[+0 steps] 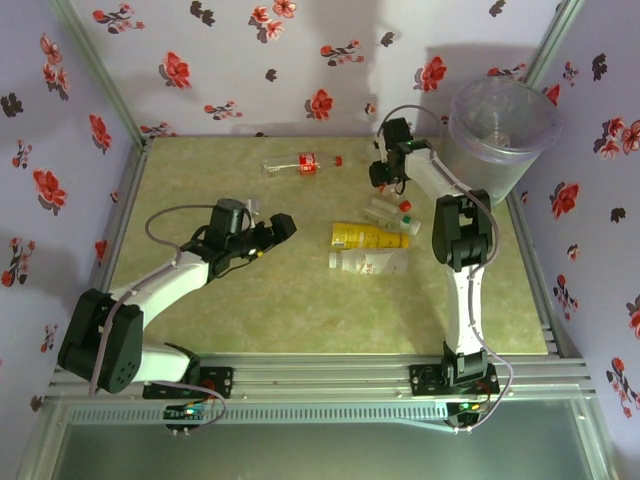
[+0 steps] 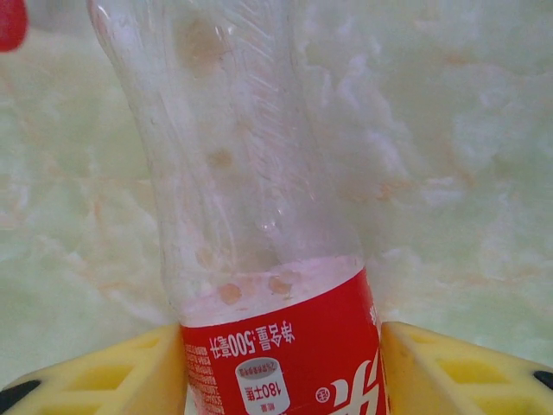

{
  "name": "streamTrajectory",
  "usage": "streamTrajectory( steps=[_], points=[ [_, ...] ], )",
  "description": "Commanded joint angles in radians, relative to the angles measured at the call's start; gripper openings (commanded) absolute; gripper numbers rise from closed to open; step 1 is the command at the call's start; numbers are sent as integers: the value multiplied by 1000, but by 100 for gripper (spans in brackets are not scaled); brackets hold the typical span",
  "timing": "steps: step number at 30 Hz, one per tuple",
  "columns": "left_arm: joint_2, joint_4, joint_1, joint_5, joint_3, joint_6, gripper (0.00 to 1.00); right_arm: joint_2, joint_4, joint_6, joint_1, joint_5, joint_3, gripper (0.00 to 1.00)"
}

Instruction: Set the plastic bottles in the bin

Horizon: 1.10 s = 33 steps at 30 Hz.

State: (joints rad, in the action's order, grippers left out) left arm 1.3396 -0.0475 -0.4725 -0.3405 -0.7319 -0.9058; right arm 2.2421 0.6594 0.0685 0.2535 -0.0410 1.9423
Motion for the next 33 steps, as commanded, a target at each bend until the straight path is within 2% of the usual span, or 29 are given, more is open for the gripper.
streamTrajectory(
  steps=[1,9,16,19,25,33],
  points=[
    [-2,-3,-5,8,-4,24,100,-127,24,-11,7,0,27,58],
    [10,-9,-6,7,-6,23,100,-374,-42,-31,23,-23,-39,58],
    [19,-34,-6,5,3,10,100,-577,-118,-7,3,-193,-61,58],
    [21,-53,-9,5,13,1,100,-618,-161,-6,-47,-271,-72,59],
    [17,-58,-14,4,21,0,100,-644,-322,-76,-213,-258,-116,59],
    [4,-68,-14,4,36,-7,100,-652,-623,3,-267,-287,-279,60]
  ],
)
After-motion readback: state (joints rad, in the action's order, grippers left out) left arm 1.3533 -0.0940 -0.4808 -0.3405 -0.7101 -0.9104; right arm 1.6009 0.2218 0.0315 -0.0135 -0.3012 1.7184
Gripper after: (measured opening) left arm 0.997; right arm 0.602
